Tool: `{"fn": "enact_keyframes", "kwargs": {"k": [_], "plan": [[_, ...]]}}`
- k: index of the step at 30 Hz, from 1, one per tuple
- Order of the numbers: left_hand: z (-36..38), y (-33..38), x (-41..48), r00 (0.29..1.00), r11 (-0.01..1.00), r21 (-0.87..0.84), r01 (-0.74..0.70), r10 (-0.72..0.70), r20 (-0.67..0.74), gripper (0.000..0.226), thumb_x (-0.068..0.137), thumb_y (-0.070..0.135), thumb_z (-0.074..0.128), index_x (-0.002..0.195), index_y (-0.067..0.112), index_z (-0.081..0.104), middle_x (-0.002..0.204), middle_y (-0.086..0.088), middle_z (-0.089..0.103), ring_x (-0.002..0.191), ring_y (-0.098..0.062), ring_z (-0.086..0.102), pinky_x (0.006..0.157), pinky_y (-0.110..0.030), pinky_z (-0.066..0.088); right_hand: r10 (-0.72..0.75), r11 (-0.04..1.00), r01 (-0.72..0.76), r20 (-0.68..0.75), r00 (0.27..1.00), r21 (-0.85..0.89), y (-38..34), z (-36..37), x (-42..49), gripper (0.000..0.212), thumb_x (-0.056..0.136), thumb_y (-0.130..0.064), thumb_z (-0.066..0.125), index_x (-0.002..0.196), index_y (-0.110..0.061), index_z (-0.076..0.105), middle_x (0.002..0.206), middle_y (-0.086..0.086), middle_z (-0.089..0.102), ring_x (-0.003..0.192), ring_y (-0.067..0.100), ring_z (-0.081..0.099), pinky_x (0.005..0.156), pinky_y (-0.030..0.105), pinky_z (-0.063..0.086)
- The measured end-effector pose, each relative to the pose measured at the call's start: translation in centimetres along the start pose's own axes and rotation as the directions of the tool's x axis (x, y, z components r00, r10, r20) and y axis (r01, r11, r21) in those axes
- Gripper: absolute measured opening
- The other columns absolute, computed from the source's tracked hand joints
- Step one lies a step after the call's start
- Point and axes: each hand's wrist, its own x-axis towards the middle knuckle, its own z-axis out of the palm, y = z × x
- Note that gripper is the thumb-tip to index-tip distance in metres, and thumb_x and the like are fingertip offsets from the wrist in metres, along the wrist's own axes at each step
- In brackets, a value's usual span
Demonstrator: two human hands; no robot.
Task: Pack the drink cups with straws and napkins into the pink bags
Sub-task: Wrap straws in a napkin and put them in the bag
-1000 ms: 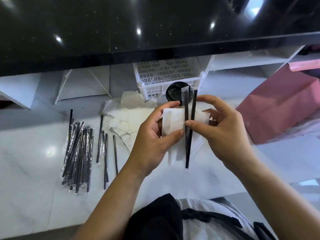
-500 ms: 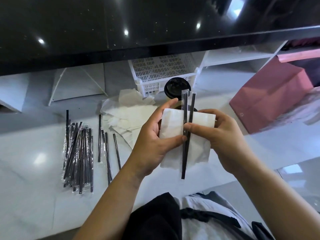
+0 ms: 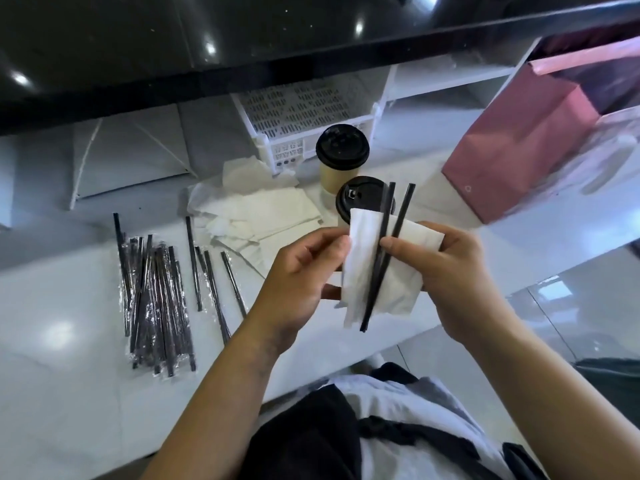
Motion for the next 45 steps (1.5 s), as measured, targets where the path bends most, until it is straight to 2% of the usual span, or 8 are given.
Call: {"fn": "enact_keyframes", "kwargs": {"k": [4,8,12,15,19,28,36,45], "plan": [[0.3,-0.3,-0.4,0.998,0.998,0.048,-0.028,0.025,0.059,0.023,0.099,0.005,0.056,0.099,0.016,0.076,0.099,0.0,0.075,0.089,-0.012,0.069,0.07,-0.028,0.057,0.021,1.0,-0.021,0.015,1.0,0.023,0.1,-0.1,-0.8,0.012,0.084,-0.007,0.075,0.09,0.003,0.072,0.09,0.028,0.072,0.078,0.041,0.071,0.071,0.059,0.056],[0.9,-1.1,-0.1,0.988,0.986,0.14,-0.086,0.067,0.139,0.022,0.086,-0.002,0.073,0.094,0.019,0.073,0.104,0.007,0.073,0.095,-0.017,0.069,0.087,-0.037,0.058,0.05,0.998,-0.053,0.066,0.997,0.046,0.3,-0.5,-1.2,0.007,0.084,0.002,0.068,0.089,0.005,0.072,0.079,0.022,0.07,0.068,0.03,0.066,0.063,0.048,0.054],[2.0,-1.6,0.4,0.988,0.996,0.067,-0.065,0.055,0.146,0.036,0.083,-0.004,0.076,0.095,0.022,0.055,0.102,-0.004,0.069,0.085,-0.023,0.065,0.079,-0.044,0.057,0.103,0.988,-0.113,0.086,0.991,0.109,0.5,-1.3,-1.5,0.015,0.085,0.006,0.064,0.084,-0.004,0.075,0.077,0.013,0.074,0.064,0.024,0.069,0.056,0.037,0.058],[3.1,-1.8,1.0,0.987,0.999,0.032,-0.022,0.017,0.16,0.05,0.081,-0.004,0.077,0.107,0.032,0.053,0.096,-0.006,0.066,0.082,-0.024,0.064,0.082,-0.049,0.057,0.17,0.974,-0.179,0.075,0.983,0.138,0.3,-2.6,-1.4,0.011,0.09,-0.013,0.066,0.086,-0.008,0.075,0.08,0.012,0.074,0.065,0.023,0.069,0.056,0.032,0.055],[5.2,-2.1,2.3,0.985,1.0,0.01,0.029,-0.031,0.172,0.067,0.08,-0.003,0.078,0.122,0.044,0.054,0.097,-0.001,0.067,0.085,-0.02,0.066,0.087,-0.046,0.057,0.274,0.926,-0.29,0.097,0.957,0.243,-0.1,-5.5,-1.3,0.049,0.082,-0.049,0.059,0.098,-0.006,0.075,0.093,0.017,0.076,0.079,0.027,0.074,0.061,0.037,0.058],[13.2,-1.5,5.3,0.981,0.995,0.099,0.023,-0.042,0.189,0.068,0.077,0.001,0.082,0.12,0.046,0.055,0.099,-0.024,0.064,0.083,-0.019,0.064,0.085,-0.038,0.059,0.104,0.958,-0.13,0.112,0.988,0.255,0.3,-12.6,0.2,0.025,0.069,-0.009,0.075,0.094,-0.004,0.077,0.091,0.018,0.076,0.079,0.03,0.074,0.066,0.036,0.059],[24.3,-0.6,8.5,0.991,0.981,0.168,-0.094,0.076,0.108,0.059,0.071,0.001,0.085,0.102,0.047,0.067,0.066,0.0,0.057,0.074,-0.015,0.064,0.081,-0.034,0.059,-0.002,0.979,-0.021,0.112,0.994,0.204,-1.8,-23.7,3.7,0.013,0.066,-0.013,0.077,0.076,-0.006,0.079,0.074,0.012,0.075,0.066,0.018,0.07,0.06,0.026,0.055],[34.1,1.6,11.8,0.958,0.927,0.247,-0.281,0.287,0.014,0.051,0.069,0.012,0.083,0.108,0.04,0.067,0.065,0.013,0.054,0.072,-0.008,0.06,0.087,-0.042,0.059,-0.173,0.96,0.099,0.277,0.945,0.261,-5.1,-33.5,9.4,0.015,0.07,-0.008,0.075,0.083,-0.008,0.081,0.082,0.015,0.077,0.074,0.023,0.073,0.065,0.03,0.058]]}}
